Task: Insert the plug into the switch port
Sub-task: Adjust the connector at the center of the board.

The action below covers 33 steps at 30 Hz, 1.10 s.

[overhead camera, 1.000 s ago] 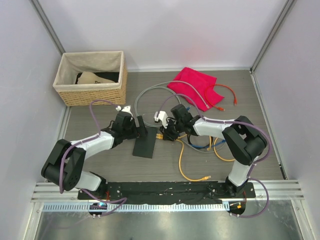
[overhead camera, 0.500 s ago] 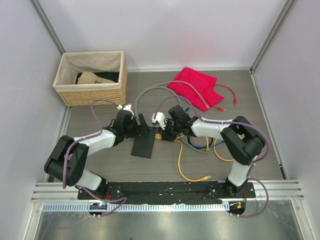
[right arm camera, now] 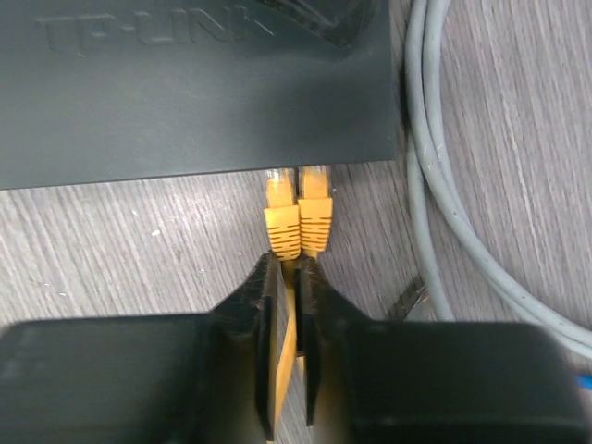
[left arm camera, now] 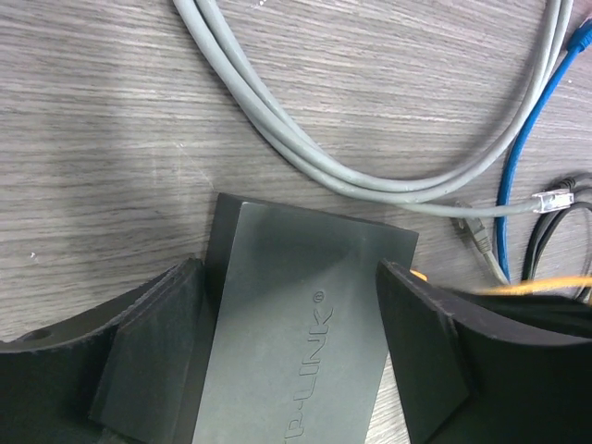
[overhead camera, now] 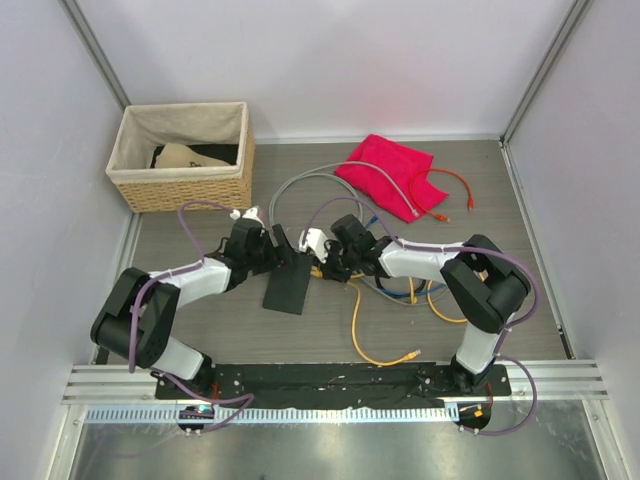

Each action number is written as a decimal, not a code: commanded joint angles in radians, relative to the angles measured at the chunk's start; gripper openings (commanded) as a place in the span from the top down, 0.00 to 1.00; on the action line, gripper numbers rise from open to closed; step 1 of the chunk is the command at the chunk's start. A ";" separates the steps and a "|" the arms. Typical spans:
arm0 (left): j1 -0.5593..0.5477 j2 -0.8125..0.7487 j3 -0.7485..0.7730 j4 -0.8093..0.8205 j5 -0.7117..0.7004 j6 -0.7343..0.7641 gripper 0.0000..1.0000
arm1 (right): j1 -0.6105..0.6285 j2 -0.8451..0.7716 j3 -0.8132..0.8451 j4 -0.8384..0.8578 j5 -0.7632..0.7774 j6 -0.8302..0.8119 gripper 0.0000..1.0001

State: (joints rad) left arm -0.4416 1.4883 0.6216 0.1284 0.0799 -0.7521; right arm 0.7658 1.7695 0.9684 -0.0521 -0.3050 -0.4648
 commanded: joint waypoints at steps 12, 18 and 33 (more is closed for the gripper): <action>-0.031 0.079 -0.056 -0.076 0.204 -0.050 0.28 | 0.033 -0.033 0.035 0.201 -0.080 0.080 0.99; -0.035 0.064 -0.062 -0.099 0.193 -0.032 0.27 | 0.033 -0.009 0.110 0.212 -0.083 0.074 0.99; -0.051 0.055 -0.048 -0.125 0.153 -0.006 0.24 | 0.069 0.025 0.181 0.203 -0.083 0.106 0.99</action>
State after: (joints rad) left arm -0.4362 1.5032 0.6147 0.1684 0.0776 -0.7120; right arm 0.7872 1.7985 1.0328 -0.1020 -0.3195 -0.3817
